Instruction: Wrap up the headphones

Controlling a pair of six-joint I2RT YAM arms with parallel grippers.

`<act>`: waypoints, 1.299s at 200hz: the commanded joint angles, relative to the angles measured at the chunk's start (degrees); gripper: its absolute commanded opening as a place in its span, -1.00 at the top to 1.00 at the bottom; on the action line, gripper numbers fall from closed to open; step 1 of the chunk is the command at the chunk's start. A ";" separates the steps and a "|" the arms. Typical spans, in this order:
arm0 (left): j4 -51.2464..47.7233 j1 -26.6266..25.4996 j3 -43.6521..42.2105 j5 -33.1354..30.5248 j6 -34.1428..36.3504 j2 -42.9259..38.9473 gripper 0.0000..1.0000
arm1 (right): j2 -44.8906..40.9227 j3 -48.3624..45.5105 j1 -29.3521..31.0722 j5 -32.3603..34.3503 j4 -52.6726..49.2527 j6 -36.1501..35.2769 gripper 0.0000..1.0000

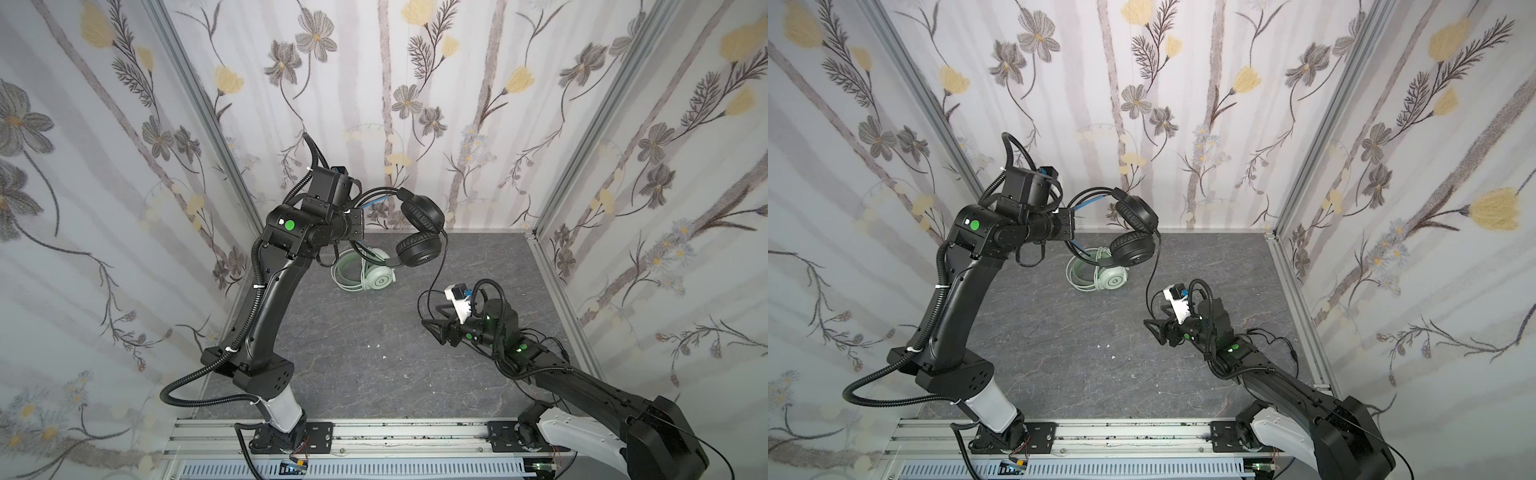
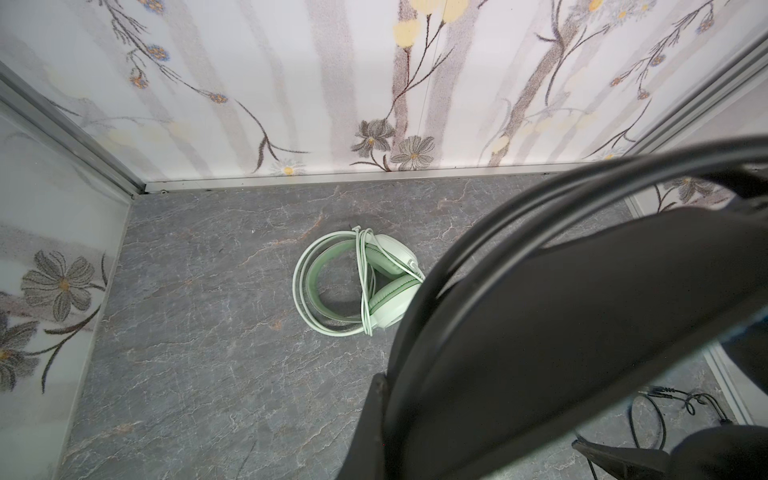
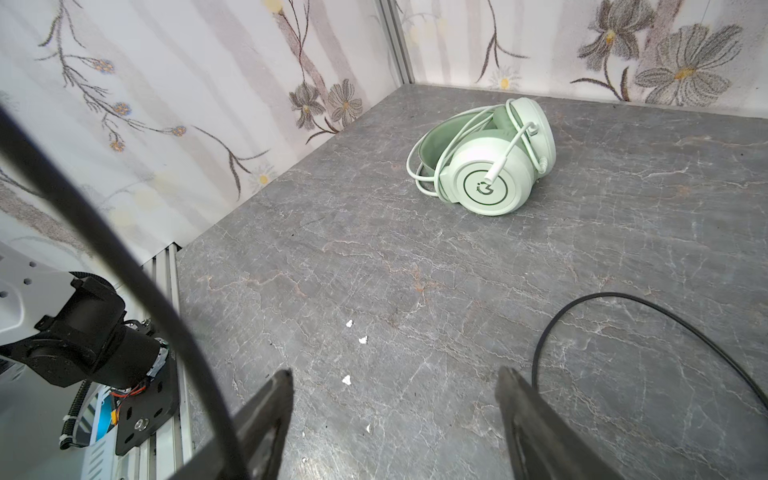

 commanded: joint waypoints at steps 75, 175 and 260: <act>4.39 2.49 -8.77 -1.55 -2.18 -4.37 1.00 | 0.97 1.57 0.06 2.54 -2.66 -2.26 0.70; 10.13 3.01 -20.01 -3.80 -0.46 -7.90 1.00 | -6.02 28.16 3.82 21.75 -36.05 -27.56 1.00; 16.97 1.44 -28.48 6.49 5.08 -10.99 1.00 | 5.57 54.94 7.85 28.53 -47.87 -37.96 1.00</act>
